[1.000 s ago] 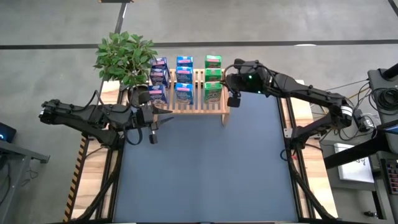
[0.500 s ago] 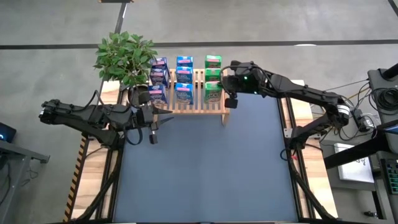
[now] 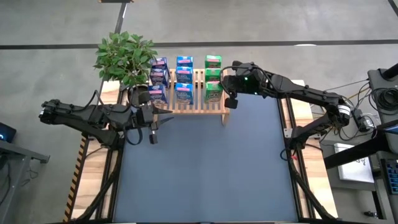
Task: Stack cereal on shelf
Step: Put the green cereal box on the shelf aligned with the green cereal boxes, then return to Home Position
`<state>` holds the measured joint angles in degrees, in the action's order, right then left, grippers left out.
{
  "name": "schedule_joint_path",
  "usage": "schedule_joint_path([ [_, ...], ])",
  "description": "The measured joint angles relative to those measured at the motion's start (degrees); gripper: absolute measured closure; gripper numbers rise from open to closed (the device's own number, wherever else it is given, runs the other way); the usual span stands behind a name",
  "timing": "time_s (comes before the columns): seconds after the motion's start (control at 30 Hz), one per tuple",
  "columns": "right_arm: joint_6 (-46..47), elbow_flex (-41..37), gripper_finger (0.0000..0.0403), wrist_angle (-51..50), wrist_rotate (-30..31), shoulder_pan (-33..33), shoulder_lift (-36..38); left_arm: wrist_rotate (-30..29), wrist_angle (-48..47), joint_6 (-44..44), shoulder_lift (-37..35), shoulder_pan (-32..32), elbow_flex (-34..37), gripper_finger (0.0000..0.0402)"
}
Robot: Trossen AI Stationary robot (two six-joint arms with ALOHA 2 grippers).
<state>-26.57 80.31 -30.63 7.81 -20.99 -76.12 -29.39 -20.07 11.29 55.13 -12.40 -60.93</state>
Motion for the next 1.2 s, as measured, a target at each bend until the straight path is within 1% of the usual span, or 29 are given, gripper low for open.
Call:
schedule_joint_path([
  [0.6, -1.6, 0.0, 0.0390, 1.6, 0.1, 0.2, 0.3, 0.0, 0.8, -0.3, 0.0, 0.0, 0.0, 0.0324],
  [1.03, -3.9, 0.2, 0.0390, 4.0, 0.2, 1.6, 0.4, 0.0, 0.8, -0.3, 0.0, 0.0, 0.0, 0.0324],
  [1.2, -6.3, 0.7, 0.0390, 3.6, -0.6, 3.4, 2.5, 0.0, 0.3, -0.1, 0.0, 0.0, 0.0, 0.0324],
])
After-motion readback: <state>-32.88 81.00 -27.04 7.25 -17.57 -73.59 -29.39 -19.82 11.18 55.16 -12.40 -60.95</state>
